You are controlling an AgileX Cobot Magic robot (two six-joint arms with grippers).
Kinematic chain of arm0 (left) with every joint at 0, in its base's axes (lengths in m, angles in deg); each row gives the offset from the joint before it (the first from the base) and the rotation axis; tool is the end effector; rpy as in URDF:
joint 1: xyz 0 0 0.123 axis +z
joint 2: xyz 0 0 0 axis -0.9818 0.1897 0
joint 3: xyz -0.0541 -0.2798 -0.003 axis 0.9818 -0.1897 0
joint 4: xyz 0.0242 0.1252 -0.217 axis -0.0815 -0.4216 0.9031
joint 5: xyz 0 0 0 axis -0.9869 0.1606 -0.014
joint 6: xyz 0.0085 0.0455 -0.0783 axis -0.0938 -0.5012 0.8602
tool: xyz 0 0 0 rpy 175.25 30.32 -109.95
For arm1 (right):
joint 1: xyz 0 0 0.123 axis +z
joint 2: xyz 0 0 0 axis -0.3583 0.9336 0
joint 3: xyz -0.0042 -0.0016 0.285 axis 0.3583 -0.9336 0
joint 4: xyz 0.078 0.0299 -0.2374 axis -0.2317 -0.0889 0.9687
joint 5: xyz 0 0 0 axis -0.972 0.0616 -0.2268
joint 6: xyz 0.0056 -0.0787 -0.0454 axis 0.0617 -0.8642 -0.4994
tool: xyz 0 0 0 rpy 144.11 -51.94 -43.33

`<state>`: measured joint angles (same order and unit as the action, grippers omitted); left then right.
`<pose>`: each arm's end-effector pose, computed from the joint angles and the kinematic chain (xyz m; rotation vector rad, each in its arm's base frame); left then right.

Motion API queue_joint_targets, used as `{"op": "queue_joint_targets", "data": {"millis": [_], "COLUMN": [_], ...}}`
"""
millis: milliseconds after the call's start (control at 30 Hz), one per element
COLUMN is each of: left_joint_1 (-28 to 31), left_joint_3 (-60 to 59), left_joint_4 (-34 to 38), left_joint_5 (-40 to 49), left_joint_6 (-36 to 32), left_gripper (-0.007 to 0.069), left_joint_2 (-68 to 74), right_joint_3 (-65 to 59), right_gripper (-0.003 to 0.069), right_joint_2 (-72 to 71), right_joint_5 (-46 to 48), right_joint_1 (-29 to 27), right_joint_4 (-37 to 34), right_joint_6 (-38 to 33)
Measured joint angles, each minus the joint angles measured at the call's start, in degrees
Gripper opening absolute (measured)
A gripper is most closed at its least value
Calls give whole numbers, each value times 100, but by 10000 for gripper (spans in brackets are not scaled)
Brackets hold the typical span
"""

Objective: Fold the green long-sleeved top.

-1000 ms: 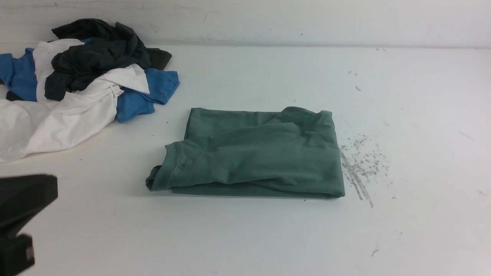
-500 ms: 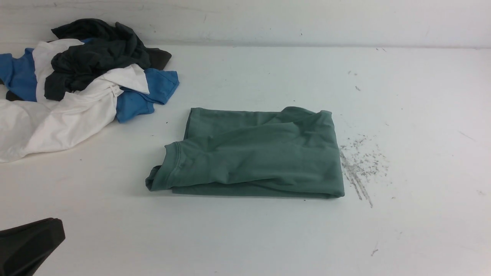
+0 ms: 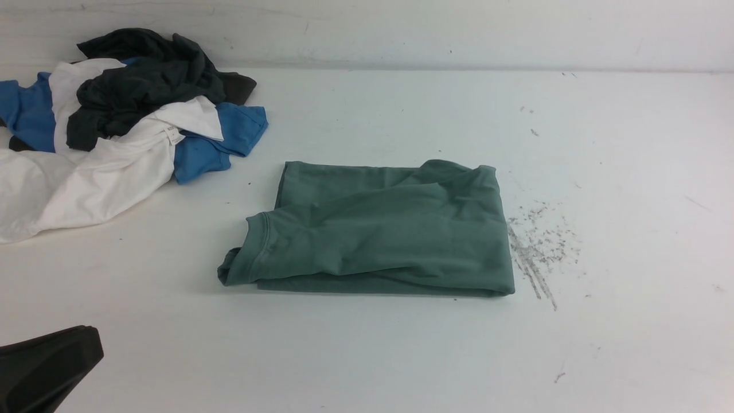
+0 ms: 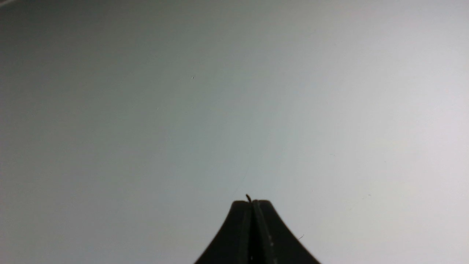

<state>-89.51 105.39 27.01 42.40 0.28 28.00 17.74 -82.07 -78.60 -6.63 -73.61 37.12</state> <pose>0.0619 -0.0384 0.3003 0.1339 1.9550 -0.5732 0.0094 -0.0005 0.3361 -0.0494 0.9175 0.2940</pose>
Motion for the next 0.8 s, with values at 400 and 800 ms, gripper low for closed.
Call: {"op": "queue_joint_targets", "data": {"millis": [400,800], "left_joint_1": [53,1027], "left_joint_3": [-63,-2226], "left_joint_4": [-1002,-2457], "left_joint_5": [-139,-1321], "left_joint_6": [-429,401], "left_gripper": [-3,-3], "left_joint_2": [-244,-2012], "right_joint_3": [0,-4], "right_gripper": [-15,-15], "right_joint_2": [0,0], "right_joint_5": [-10,-17], "right_joint_1": [0,0], "right_joint_4": [0,0], "right_joint_6": [0,0]}}
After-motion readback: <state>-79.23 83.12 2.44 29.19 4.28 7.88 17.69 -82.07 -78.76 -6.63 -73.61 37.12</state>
